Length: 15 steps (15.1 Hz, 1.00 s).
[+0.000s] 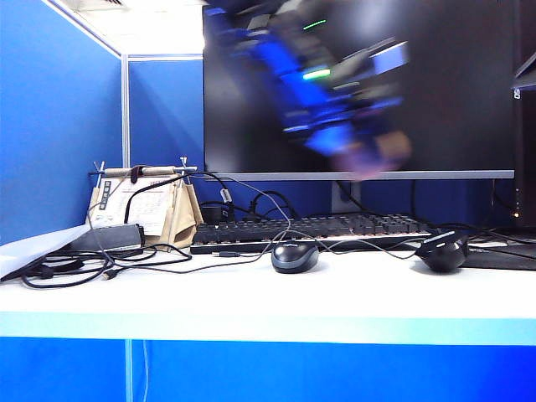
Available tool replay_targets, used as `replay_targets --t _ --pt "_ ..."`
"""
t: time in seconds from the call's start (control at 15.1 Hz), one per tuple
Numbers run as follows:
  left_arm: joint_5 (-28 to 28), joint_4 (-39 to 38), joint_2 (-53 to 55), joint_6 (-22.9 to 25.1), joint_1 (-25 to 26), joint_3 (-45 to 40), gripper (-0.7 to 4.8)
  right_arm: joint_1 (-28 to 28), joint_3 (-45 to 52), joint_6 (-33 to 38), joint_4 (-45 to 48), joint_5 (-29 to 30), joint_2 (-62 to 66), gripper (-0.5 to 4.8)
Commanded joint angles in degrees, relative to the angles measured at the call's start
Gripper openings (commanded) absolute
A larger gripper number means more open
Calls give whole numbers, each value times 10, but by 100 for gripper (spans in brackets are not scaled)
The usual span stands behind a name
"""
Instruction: Pick up the kiwi and place it near the upside-down mouse.
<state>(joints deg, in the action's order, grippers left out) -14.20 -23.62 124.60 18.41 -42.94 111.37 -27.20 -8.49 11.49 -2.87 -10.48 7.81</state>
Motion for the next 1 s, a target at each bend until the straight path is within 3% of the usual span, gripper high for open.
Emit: replay_targets --t 0.07,0.2,0.33,0.6,1.0 --pt "-17 36 29 -34 -25 1 -5 0 -79 -14 -100 12 2 400" --pt "-17 29 44 -32 -32 1 -5 1 -172 -47 -219 16 11 400" --pt "-33 36 49 -24 -34 1 -5 0 -235 -63 -260 18 17 400" --pt "-38 51 67 -29 -50 1 -5 1 -250 -66 -341 49 25 386" --pt "-39 138 131 -87 -63 2 -5 4 -257 -66 -383 40 26 386"
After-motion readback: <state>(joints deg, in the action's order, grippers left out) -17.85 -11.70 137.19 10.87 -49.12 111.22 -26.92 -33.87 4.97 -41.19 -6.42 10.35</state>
